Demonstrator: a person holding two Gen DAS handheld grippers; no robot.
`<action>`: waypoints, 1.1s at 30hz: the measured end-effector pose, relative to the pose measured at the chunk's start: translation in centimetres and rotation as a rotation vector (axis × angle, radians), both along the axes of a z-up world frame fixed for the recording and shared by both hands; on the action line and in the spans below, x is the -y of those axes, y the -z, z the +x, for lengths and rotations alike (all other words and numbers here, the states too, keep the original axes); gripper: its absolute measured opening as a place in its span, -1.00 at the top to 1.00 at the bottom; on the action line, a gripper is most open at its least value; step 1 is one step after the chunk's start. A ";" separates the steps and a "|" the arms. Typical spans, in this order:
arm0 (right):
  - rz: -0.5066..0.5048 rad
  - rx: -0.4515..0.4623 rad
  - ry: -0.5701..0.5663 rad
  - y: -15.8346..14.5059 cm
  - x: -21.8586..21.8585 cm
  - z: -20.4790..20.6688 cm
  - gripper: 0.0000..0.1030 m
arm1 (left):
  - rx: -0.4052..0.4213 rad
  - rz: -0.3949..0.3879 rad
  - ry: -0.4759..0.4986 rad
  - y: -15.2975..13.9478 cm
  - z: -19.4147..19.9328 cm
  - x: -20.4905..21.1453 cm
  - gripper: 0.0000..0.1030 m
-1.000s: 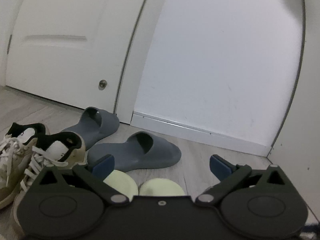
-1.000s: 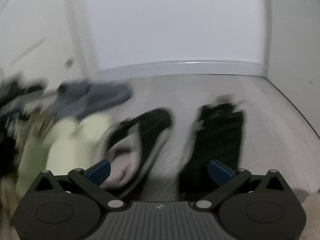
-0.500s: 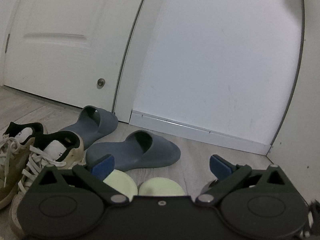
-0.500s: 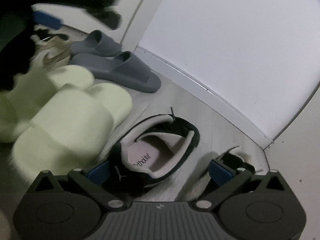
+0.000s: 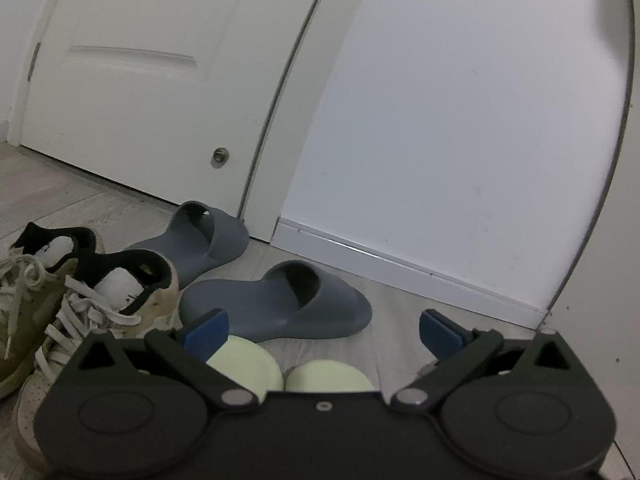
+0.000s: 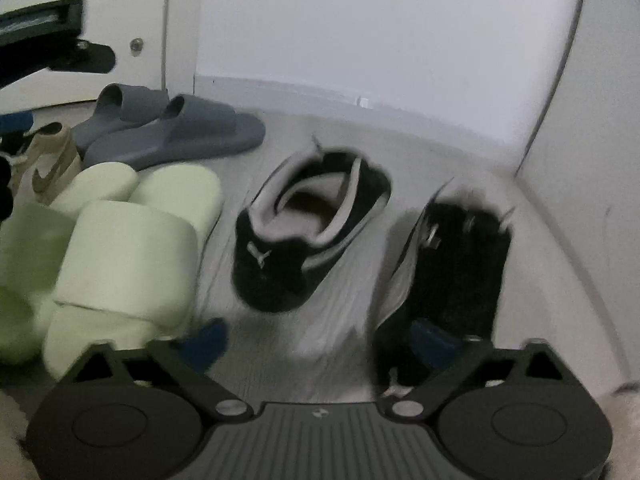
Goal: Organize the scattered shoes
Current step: 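Grasp a black Puma sneaker by its heel with the right tool and lift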
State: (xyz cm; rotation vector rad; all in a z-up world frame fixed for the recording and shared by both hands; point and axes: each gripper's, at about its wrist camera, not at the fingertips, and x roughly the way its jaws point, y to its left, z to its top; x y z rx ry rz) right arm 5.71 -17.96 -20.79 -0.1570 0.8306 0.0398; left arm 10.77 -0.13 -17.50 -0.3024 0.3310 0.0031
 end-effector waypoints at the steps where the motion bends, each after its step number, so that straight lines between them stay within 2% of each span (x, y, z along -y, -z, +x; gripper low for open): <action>1: -0.003 -0.001 -0.018 0.2 -0.1 0.4 -0.73 | 0.000 0.007 0.000 0.0 0.0 0.1 -0.99; 7: -0.084 0.036 -0.084 1.3 -1.5 1.7 -0.75 | 0.012 -0.001 -0.005 0.1 0.0 -0.1 -0.99; 9: -0.090 0.054 -0.068 1.1 -1.6 3.1 -0.76 | 0.025 -0.021 -0.005 0.1 -0.1 -0.3 -0.99; 10: -0.088 0.061 -0.062 0.9 -1.5 3.5 -0.85 | 0.024 -0.027 -0.006 0.1 0.0 -0.4 -0.99; 13: -0.041 0.079 -0.052 -0.2 -1.3 5.8 -0.88 | 0.021 -0.041 -0.009 0.1 0.1 -0.7 -0.99; 18: -0.081 0.121 -0.072 -0.6 -3.1 9.3 -0.90 | -0.019 -0.011 -0.021 0.0 0.7 -0.6 -0.99; 22: -0.058 0.170 -0.053 -1.5 -3.3 8.2 -0.91 | 0.002 -0.022 0.001 0.1 0.8 -0.5 -0.99; 24: -0.044 0.170 -0.044 -1.7 -2.5 6.2 -0.99 | 0.007 -0.044 0.018 0.1 0.8 -0.6 -0.99; 28: -0.010 0.110 -0.018 -0.9 -0.8 3.8 -0.99 | -0.012 -0.058 0.038 0.2 1.0 -0.7 -0.99; 30: -0.024 0.071 -0.019 0.0 -0.4 4.2 -0.99 | -0.012 -0.046 0.043 0.1 0.9 -0.6 -0.99; 33: -0.059 0.075 0.024 0.4 -0.4 5.8 -0.99 | -0.014 -0.012 0.048 0.2 0.9 -0.3 -0.99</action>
